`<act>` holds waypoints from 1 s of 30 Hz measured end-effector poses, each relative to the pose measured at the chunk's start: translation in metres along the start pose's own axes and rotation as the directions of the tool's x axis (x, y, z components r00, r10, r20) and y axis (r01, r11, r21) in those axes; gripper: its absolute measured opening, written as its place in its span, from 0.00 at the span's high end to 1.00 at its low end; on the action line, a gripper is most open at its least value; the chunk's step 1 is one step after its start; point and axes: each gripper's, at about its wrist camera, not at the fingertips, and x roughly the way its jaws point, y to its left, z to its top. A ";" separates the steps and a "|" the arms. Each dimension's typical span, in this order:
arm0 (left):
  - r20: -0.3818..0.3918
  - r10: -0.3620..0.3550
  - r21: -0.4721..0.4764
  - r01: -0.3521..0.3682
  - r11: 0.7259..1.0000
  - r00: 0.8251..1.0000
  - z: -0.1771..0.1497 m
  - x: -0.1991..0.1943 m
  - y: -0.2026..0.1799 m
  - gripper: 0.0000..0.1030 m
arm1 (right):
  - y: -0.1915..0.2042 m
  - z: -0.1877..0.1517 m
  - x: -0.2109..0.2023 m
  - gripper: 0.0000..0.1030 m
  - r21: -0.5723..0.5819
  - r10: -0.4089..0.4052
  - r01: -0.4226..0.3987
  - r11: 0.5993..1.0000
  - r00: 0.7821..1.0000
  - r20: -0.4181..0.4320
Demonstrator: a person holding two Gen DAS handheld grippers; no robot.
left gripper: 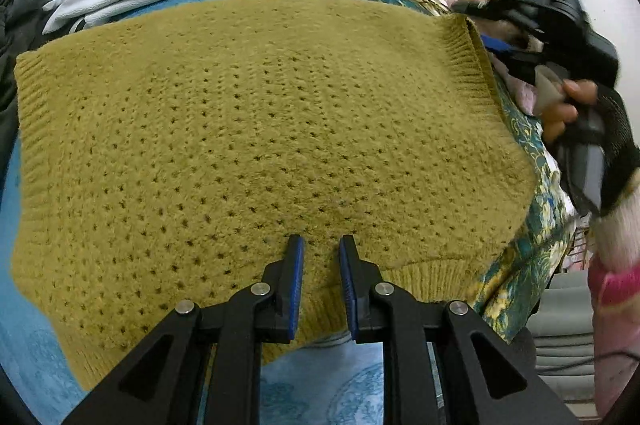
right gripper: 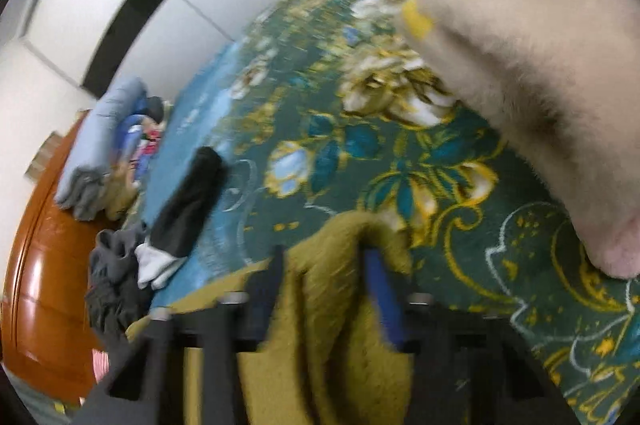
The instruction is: Fold clothes
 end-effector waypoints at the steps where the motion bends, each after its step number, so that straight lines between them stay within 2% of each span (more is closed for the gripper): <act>1: -0.001 -0.006 -0.003 0.006 1.000 1.000 0.000 -0.001 0.003 0.82 | -0.003 0.003 0.003 0.83 0.012 0.006 -0.006 1.000 1.000 -0.006; 3: -0.003 -0.017 -0.008 0.017 1.000 1.000 0.001 -0.002 0.008 0.82 | -0.014 0.007 0.000 0.87 0.037 0.081 -0.082 0.996 0.997 0.009; 5: -0.004 -0.028 -0.014 0.028 1.000 1.000 0.002 -0.003 0.014 0.82 | -0.030 0.012 -0.003 0.88 0.088 0.114 -0.116 0.989 0.993 0.032; 8: -0.008 -0.034 -0.016 0.034 0.999 0.999 0.004 -0.003 0.019 0.82 | -0.048 0.012 0.010 0.88 0.119 0.073 -0.072 0.990 0.997 0.000; 11: -0.009 -0.031 -0.013 0.031 0.999 0.999 0.005 -0.003 0.020 0.82 | -0.047 0.009 0.022 0.88 0.056 0.013 -0.011 0.998 1.000 -0.026; 16: -0.003 -0.036 -0.034 0.036 0.999 0.999 0.005 -0.003 0.018 0.82 | -0.042 0.010 0.010 0.83 0.058 0.040 -0.038 0.998 0.999 -0.031; 19: 0.004 -0.034 -0.042 0.034 0.999 0.999 0.003 -0.003 0.017 0.82 | -0.029 -0.006 -0.023 0.72 -0.006 0.059 -0.059 0.998 0.998 0.015; 21: 0.010 -0.027 -0.040 0.027 0.999 1.000 0.001 -0.004 0.015 0.82 | -0.022 -0.018 -0.046 0.58 -0.049 0.082 -0.080 0.996 0.996 0.044; 22: 0.012 -0.025 -0.043 0.026 0.999 1.000 0.000 -0.004 0.014 0.82 | -0.023 -0.030 -0.059 0.53 -0.065 0.116 -0.113 0.991 0.992 0.050; 23: 0.014 -0.024 -0.045 0.024 0.999 1.000 -0.001 -0.005 0.014 0.82 | -0.025 -0.043 -0.068 0.43 -0.069 0.148 -0.144 0.987 0.988 0.050; 24: 0.016 -0.022 -0.047 0.023 0.999 1.000 -0.002 -0.006 0.014 0.82 | -0.028 -0.056 -0.078 0.39 -0.072 0.179 -0.175 0.982 0.983 0.050; 26: 0.018 -0.018 -0.053 0.019 0.998 1.000 -0.002 -0.006 0.013 0.82 | -0.042 -0.088 -0.089 0.38 -0.037 0.227 -0.226 0.973 0.974 0.018; 30: 0.025 -0.002 -0.059 0.004 0.998 1.000 -0.003 -0.008 0.011 0.82 | -0.066 -0.135 -0.082 0.38 0.088 0.263 -0.258 0.962 0.964 -0.044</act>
